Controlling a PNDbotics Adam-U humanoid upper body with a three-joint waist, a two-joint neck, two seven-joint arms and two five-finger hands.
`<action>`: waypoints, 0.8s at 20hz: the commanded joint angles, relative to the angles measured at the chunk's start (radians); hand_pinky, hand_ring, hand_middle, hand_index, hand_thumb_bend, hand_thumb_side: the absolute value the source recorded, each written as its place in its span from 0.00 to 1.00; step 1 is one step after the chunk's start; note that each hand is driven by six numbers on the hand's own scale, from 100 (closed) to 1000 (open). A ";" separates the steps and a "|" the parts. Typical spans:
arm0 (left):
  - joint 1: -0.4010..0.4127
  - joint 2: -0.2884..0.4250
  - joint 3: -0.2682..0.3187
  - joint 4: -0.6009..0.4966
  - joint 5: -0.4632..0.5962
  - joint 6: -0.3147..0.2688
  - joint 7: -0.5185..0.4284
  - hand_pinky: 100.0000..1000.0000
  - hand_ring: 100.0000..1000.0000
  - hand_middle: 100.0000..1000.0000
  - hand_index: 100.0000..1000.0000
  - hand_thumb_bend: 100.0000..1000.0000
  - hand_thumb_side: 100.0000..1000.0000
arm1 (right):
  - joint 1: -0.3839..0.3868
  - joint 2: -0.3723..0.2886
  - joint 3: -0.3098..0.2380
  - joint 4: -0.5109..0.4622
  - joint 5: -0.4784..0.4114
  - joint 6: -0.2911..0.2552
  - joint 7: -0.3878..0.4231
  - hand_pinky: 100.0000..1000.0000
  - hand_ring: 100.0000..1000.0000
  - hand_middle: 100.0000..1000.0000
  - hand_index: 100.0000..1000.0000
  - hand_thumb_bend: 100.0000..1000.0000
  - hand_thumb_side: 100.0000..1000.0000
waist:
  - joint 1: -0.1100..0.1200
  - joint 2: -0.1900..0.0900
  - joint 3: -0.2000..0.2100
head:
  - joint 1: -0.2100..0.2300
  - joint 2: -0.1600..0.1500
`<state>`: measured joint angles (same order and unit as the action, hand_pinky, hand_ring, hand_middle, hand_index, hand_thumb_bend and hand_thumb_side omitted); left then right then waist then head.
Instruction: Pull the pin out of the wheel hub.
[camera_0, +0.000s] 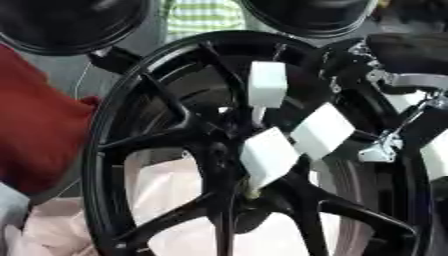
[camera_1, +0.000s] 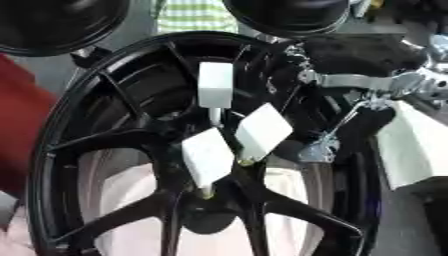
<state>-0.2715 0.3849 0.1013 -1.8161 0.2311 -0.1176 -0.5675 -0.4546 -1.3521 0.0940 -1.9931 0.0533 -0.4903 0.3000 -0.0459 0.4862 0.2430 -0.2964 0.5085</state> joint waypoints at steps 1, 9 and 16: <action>0.002 0.013 0.005 -0.009 0.001 0.003 -0.002 0.50 0.50 0.43 0.68 0.00 0.85 | -0.004 -0.040 -0.043 -0.007 -0.042 0.018 0.006 0.88 0.82 0.40 0.45 0.00 0.20 | -0.012 -0.053 -0.005 | -0.001 0.005; 0.018 0.017 0.014 -0.009 0.004 0.001 0.005 0.50 0.50 0.43 0.68 0.00 0.83 | 0.044 -0.052 -0.148 -0.007 -0.217 0.091 -0.013 0.89 0.83 0.39 0.44 0.00 0.07 | -0.003 -0.072 -0.037 | 0.018 0.026; 0.042 0.020 0.027 -0.005 0.006 -0.002 0.016 0.50 0.50 0.43 0.68 0.00 0.83 | 0.160 -0.042 -0.280 0.136 -0.395 0.093 -0.101 0.89 0.85 0.39 0.44 0.00 0.00 | 0.011 -0.094 -0.085 | 0.048 0.044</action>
<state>-0.2305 0.3854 0.1152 -1.8104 0.2334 -0.1182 -0.5565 -0.2906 -1.3636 -0.1432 -1.8885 -0.3084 -0.3936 0.2181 -0.0454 0.4437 0.1552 -0.2552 0.5509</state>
